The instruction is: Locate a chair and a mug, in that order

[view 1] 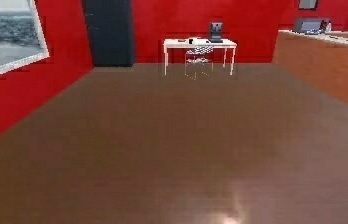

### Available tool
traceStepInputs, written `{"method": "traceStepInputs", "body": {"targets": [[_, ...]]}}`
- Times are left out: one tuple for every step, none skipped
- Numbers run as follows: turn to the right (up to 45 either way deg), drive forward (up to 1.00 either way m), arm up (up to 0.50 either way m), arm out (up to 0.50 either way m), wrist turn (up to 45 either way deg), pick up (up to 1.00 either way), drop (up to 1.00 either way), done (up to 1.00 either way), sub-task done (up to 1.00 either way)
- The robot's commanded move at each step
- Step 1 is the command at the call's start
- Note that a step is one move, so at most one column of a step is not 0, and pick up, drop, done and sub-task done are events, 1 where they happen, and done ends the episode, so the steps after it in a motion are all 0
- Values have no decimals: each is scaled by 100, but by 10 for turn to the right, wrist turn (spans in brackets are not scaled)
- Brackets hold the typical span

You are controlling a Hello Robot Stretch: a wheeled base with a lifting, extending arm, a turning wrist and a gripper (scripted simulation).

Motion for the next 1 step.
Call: {"method": "traceStepInputs", "body": {"targets": [[0, 100, 0, 0, 0, 0, 0, 0, 0]]}}
